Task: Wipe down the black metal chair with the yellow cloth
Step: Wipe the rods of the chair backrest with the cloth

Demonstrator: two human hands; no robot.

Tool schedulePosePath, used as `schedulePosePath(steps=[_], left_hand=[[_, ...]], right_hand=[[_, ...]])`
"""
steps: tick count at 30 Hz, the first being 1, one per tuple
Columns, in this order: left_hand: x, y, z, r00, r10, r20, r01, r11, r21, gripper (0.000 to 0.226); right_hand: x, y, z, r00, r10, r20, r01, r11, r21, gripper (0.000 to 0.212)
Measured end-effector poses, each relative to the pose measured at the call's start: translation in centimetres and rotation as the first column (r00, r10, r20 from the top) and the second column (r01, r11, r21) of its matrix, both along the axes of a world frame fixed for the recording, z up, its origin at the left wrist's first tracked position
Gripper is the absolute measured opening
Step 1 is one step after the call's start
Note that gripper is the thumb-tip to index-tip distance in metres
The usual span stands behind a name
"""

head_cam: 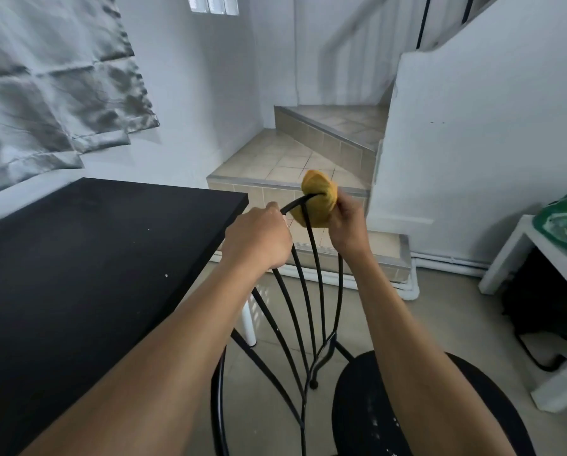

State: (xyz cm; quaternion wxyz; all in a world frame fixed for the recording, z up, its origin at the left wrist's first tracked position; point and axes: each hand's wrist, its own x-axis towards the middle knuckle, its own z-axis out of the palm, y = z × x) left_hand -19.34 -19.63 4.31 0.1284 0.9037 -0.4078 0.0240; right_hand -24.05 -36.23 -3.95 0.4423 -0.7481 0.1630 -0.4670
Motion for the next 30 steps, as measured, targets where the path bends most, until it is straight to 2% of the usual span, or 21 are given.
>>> schedulePosePath(steps=[1,3,4,8,10,16,19,23,30], left_hand=[[0.0,0.0,0.0,1.000,0.003,-0.023,-0.003,1.000,-0.011,0.026],[-0.1,0.1,0.0,0.999,0.006,-0.054,-0.008,1.000,-0.030,0.027],[-0.1,0.1,0.0,0.998,0.009,-0.064,-0.012,0.999,-0.037,0.027],[-0.5,0.4,0.3,0.995,0.011,-0.096,-0.015,0.999,-0.048,0.028],[-0.6,0.6,0.5,0.993,0.010,-0.115,-0.015,0.999,-0.047,0.030],[-0.5,0.7,0.9,0.974,-0.006,-0.228,0.017,0.999,0.045,0.033],[-0.4,1.1,1.1,0.955,-0.013,-0.296,0.040,0.996,0.084,0.037],[-0.3,1.1,0.5,0.982,-0.054,-0.180,0.058,0.998,0.016,0.029],[0.1,0.8,-0.2,0.997,-0.058,-0.042,0.059,0.998,0.010,0.028]], right_hand=[[-0.7,0.5,0.3,0.998,0.023,0.066,-0.029,0.996,0.089,0.022],[-2.0,1.3,0.5,0.993,0.035,0.117,-0.054,0.984,0.168,0.020],[-2.4,1.7,0.3,0.996,0.035,0.080,-0.048,0.985,0.164,0.019],[-1.7,3.3,-0.8,0.970,0.033,-0.243,-0.011,0.996,0.091,0.021],[-0.5,3.8,-0.9,0.945,-0.005,-0.326,0.033,0.996,0.081,0.025],[0.8,3.6,-1.4,0.942,-0.085,-0.324,0.096,0.995,0.020,0.022],[0.8,3.3,-2.6,0.944,-0.067,-0.322,0.081,0.996,0.031,0.022],[-0.5,3.5,-6.4,0.960,0.002,-0.280,0.016,0.998,0.063,0.020],[-2.8,4.0,-16.3,0.921,0.073,-0.383,0.032,0.965,0.261,0.018]])
